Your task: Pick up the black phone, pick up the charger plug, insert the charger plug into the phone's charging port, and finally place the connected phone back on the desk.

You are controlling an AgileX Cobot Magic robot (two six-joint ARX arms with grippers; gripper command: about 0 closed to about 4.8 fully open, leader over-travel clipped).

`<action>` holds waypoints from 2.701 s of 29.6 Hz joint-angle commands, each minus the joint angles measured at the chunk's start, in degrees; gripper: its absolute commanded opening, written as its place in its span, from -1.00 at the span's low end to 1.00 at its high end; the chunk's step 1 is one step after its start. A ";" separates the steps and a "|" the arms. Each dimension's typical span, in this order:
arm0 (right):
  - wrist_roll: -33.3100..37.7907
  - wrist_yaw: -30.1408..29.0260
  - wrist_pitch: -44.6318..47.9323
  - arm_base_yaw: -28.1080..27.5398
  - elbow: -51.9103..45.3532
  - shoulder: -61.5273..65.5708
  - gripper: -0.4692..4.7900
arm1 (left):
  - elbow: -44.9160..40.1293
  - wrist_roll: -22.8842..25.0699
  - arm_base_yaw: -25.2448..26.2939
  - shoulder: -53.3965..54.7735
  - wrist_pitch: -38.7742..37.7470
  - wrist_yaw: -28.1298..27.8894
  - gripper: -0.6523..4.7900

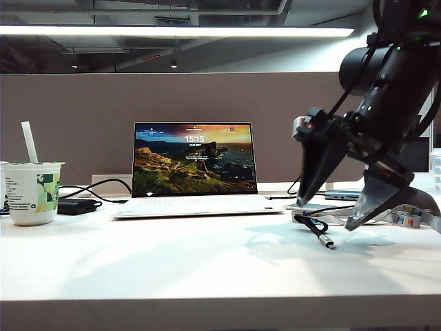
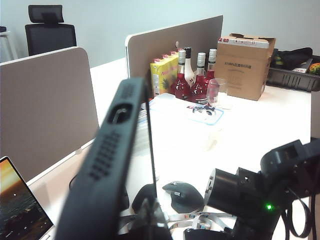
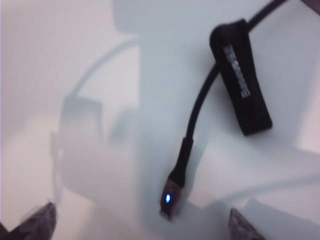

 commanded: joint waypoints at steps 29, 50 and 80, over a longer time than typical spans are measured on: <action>12.31 19.21 -2.16 9.73 6.23 0.07 0.92 | 0.44 0.22 -0.04 -0.83 1.57 0.59 -0.78; 15.39 19.04 -4.02 9.73 6.19 5.07 0.80 | 0.44 0.00 -0.04 -1.18 1.38 0.68 -0.78; 15.23 20.04 -4.37 9.68 6.19 5.07 -0.82 | 0.44 -0.39 -0.04 -1.18 1.22 0.68 -0.78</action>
